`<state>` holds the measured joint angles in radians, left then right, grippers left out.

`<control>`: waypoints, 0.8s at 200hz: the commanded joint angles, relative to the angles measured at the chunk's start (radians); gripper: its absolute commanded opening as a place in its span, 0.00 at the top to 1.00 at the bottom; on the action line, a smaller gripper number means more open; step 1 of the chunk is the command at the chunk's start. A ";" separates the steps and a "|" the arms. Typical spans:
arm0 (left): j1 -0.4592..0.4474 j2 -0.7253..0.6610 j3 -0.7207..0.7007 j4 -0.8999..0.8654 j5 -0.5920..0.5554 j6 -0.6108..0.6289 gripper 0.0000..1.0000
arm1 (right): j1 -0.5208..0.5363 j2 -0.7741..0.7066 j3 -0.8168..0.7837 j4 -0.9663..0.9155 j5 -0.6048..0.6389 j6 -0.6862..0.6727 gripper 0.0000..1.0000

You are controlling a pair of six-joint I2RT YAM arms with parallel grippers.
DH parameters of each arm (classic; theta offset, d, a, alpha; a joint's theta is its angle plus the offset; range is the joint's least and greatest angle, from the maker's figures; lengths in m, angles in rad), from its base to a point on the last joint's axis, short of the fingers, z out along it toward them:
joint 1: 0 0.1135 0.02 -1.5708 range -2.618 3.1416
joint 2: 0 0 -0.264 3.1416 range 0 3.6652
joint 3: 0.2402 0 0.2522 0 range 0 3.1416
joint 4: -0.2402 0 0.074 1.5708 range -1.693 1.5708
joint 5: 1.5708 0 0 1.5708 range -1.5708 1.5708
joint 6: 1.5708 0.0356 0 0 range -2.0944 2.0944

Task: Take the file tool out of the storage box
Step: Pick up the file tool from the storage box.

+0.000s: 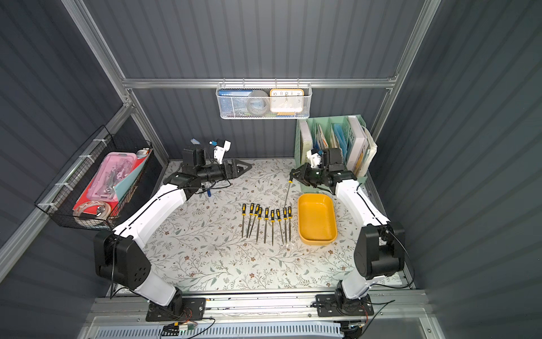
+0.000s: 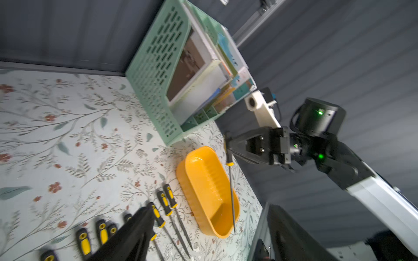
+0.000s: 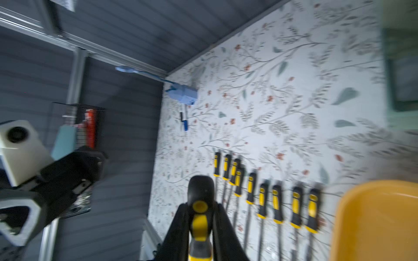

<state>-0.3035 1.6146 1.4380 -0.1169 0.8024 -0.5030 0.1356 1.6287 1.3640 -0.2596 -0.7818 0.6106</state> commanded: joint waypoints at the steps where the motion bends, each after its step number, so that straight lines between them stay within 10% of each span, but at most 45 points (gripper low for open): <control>1: -0.043 0.034 0.012 0.060 0.178 0.030 0.21 | 0.042 0.007 -0.020 0.247 -0.204 0.192 1.00; 106: -0.117 0.048 0.028 0.048 0.185 0.051 0.39 | 0.148 0.039 -0.016 0.607 -0.291 0.478 1.00; 160: -0.117 0.024 0.002 0.057 0.155 0.029 1.00 | 0.148 0.037 -0.035 0.663 -0.276 0.510 1.00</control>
<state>-0.4267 1.6733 1.4574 -0.0704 0.9768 -0.4778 0.2802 1.6630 1.3342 0.3382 -1.0405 1.0885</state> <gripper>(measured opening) 0.135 0.184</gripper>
